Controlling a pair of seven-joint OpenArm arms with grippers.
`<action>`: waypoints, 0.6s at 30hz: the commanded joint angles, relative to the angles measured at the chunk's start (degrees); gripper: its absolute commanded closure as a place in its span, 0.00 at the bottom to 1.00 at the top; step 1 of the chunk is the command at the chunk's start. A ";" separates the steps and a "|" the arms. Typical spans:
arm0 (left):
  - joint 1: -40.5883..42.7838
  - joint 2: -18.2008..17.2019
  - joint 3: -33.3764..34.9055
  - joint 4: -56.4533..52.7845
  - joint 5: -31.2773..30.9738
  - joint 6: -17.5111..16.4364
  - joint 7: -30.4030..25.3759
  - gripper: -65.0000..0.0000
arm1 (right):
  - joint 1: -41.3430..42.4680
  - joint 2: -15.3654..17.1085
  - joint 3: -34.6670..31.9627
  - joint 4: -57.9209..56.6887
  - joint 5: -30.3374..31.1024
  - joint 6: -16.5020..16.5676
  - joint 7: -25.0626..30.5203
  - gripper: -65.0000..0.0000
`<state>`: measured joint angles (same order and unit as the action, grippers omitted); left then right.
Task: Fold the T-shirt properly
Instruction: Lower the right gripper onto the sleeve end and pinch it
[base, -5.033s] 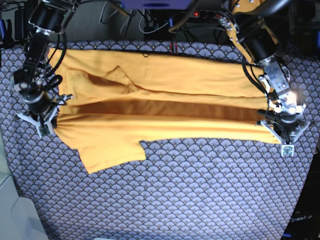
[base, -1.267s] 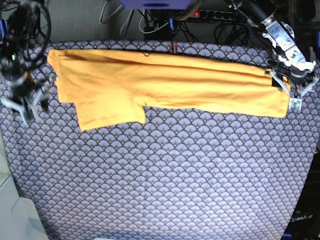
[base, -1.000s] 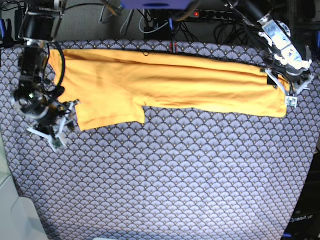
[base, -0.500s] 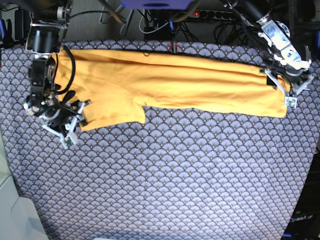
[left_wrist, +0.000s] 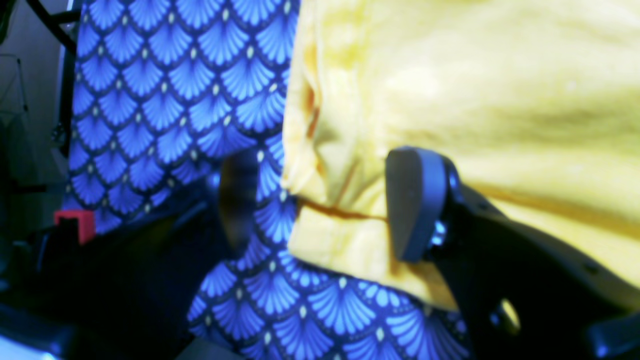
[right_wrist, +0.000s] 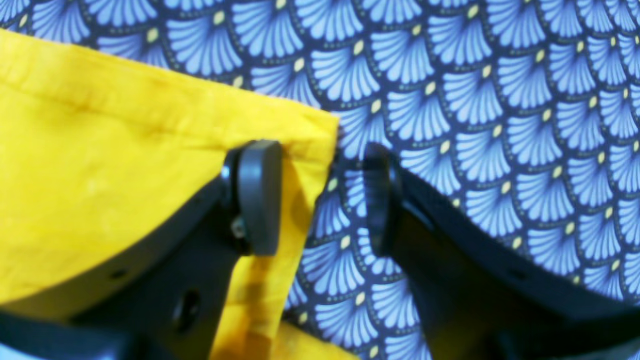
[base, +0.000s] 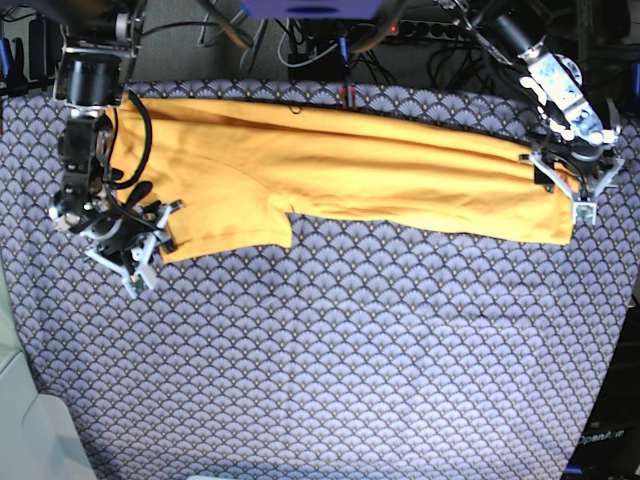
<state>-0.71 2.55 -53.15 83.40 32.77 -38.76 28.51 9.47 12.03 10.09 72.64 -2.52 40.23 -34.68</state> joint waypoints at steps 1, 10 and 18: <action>0.05 0.40 0.53 -1.24 1.82 -1.24 3.18 0.38 | 1.21 0.50 0.15 0.98 0.63 -0.23 1.05 0.58; 0.49 0.40 0.62 -1.24 1.82 -1.24 3.53 0.96 | 1.21 0.50 0.24 1.34 0.63 -0.23 1.05 0.92; 0.40 0.57 0.62 -1.24 4.72 -1.24 3.27 1.00 | 0.85 0.58 0.24 3.27 0.63 -0.23 0.96 1.00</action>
<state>-0.56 3.05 -52.40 82.96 34.11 -40.12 28.21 9.15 12.05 10.09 74.54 -2.61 40.23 -34.94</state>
